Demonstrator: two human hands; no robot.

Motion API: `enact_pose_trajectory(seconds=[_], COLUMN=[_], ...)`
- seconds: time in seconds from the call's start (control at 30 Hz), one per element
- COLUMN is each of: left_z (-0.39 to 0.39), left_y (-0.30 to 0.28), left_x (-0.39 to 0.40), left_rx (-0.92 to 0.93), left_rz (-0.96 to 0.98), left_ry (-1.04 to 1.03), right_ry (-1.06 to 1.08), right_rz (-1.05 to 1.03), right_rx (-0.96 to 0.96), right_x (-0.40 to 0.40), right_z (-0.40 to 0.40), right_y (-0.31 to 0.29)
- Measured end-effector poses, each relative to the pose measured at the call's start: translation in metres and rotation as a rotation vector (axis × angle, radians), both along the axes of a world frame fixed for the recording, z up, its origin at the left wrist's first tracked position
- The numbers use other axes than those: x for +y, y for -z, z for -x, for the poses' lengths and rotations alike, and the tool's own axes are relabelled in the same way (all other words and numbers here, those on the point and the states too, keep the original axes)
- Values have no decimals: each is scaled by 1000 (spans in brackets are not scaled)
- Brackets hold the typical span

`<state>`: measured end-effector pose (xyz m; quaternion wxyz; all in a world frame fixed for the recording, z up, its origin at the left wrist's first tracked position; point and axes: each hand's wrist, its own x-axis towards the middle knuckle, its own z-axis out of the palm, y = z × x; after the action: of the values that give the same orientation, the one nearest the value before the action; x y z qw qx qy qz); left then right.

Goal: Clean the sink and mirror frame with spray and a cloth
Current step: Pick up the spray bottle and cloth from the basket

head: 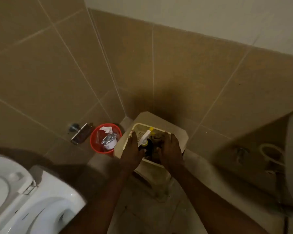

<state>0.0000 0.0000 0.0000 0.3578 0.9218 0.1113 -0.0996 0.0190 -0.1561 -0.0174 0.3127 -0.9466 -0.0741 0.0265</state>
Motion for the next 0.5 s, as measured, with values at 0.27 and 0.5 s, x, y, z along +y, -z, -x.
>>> enact_pose_trajectory(seconds=[0.27,0.5], left_z=[-10,-31], left_y=[31,41], left_x=[15,29], left_rx=[-90,-116], left_rz=[36,115], left_ry=[-14,201], right_ry=[110,155], right_rz=[-18,230], right_rx=[218,290], right_x=[18,24], right_z=[-17,-34], right_y=[30,47])
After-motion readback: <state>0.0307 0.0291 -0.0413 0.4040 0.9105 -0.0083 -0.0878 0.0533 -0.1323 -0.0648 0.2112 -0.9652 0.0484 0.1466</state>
